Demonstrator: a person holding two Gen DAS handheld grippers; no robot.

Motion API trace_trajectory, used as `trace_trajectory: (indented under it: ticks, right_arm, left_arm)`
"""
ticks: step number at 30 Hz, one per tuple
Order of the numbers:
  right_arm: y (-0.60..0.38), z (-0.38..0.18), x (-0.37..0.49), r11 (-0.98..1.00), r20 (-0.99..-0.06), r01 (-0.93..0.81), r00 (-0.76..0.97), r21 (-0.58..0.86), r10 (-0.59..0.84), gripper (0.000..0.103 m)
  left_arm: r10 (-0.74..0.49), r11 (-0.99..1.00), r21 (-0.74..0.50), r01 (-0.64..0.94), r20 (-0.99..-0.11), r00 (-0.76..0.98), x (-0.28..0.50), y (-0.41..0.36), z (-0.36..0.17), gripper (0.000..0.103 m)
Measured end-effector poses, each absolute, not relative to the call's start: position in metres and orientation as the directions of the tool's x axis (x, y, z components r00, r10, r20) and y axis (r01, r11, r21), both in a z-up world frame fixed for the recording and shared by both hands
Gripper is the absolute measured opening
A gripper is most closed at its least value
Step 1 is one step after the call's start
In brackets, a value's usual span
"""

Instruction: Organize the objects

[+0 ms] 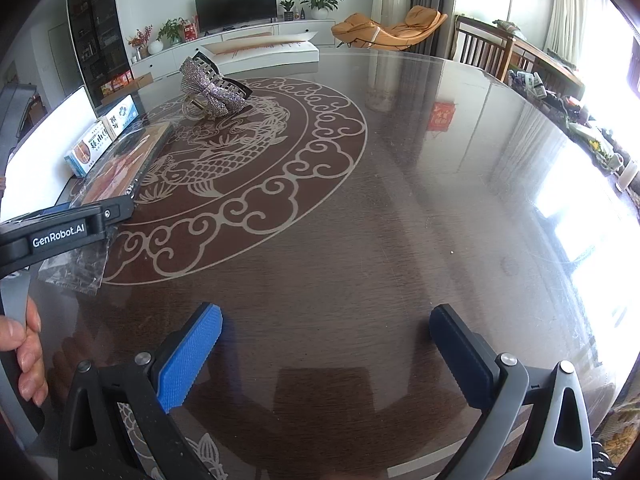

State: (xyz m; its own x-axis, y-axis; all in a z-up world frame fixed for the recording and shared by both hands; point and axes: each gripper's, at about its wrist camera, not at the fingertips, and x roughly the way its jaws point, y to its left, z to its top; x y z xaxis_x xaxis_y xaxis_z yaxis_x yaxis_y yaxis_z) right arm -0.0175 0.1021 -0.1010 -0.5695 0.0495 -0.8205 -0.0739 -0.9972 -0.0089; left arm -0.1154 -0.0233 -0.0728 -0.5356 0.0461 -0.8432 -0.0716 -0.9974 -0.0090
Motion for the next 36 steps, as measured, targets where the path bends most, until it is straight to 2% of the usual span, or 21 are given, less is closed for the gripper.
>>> trace_trajectory:
  ticks: [1,4,7,8,13,14,15,16,24,27,29,36]
  right_arm:
    - [0.102,-0.101,-0.017,-0.997,-0.820,-0.074,-0.570,-0.009,0.050,0.103]
    - [0.102,-0.101,-0.018,-0.997,-0.820,-0.074,-0.570,-0.009,0.050,0.103]
    - [0.102,-0.101,-0.018,-0.997,-0.821,-0.074,-0.569,-0.009,0.050,0.103]
    - [0.102,-0.101,-0.018,-0.997,-0.821,-0.074,-0.569,-0.009,0.050,0.103]
    - [0.102,-0.101,-0.018,-0.997,-0.820,-0.074,-0.570,-0.009,0.050,0.103]
    - [0.102,-0.101,-0.018,-0.997,-0.820,-0.074,-0.569,-0.009,0.050,0.103]
    - [0.102,-0.101,-0.018,-0.997,-0.820,-0.074,-0.569,-0.009,0.050,0.103]
    - [0.102,-0.101,-0.018,-0.997,-0.820,-0.074,-0.569,-0.009,0.050,0.103]
    - [0.102,-0.101,-0.017,-0.997,-0.821,-0.074,-0.569,-0.009,0.050,0.103]
    - [0.102,-0.101,-0.017,-0.997,-0.821,-0.074,-0.569,-0.009,0.050,0.103]
    - [0.102,-0.101,-0.017,-0.997,-0.821,-0.074,-0.569,-0.009,0.050,0.103]
    - [0.102,-0.101,-0.018,-0.997,-0.821,-0.074,-0.569,-0.009,0.050,0.103]
  left_arm:
    - [0.044,-0.998,-0.010,-0.067,-0.845,-0.533,-0.115,-0.023,-0.071,0.083]
    - [0.046,-0.998,-0.017,-0.060,-0.854,-0.519,-0.130,-0.023,-0.067,0.098]
    - [0.040,-0.998,-0.015,-0.056,-0.878,-0.478,-0.154,-0.019,-0.076,0.098]
    - [0.016,-0.999,0.005,-0.045,-0.886,-0.464,-0.162,-0.019,-0.080,0.103]
    - [0.020,-0.999,0.000,-0.041,-0.874,-0.485,-0.177,-0.020,-0.081,0.103]
    - [0.015,-0.999,0.003,-0.034,-0.866,-0.499,-0.174,-0.022,-0.081,0.099]
    - [0.006,-1.000,0.006,-0.022,-0.848,-0.529,-0.167,-0.025,-0.079,0.090]
    - [0.002,-1.000,0.008,-0.015,-0.830,-0.557,-0.158,-0.027,-0.076,0.074]
    - [-0.012,-1.000,0.004,0.016,-0.816,-0.578,-0.074,-0.045,-0.076,0.075]
    - [-0.002,-1.000,0.005,-0.005,-0.818,-0.575,-0.052,-0.047,-0.078,0.085]
    - [0.004,-1.000,0.005,-0.014,-0.825,-0.565,-0.049,-0.048,-0.082,0.103]
    - [0.007,-1.000,0.003,-0.017,-0.826,-0.563,-0.053,-0.045,-0.084,0.103]
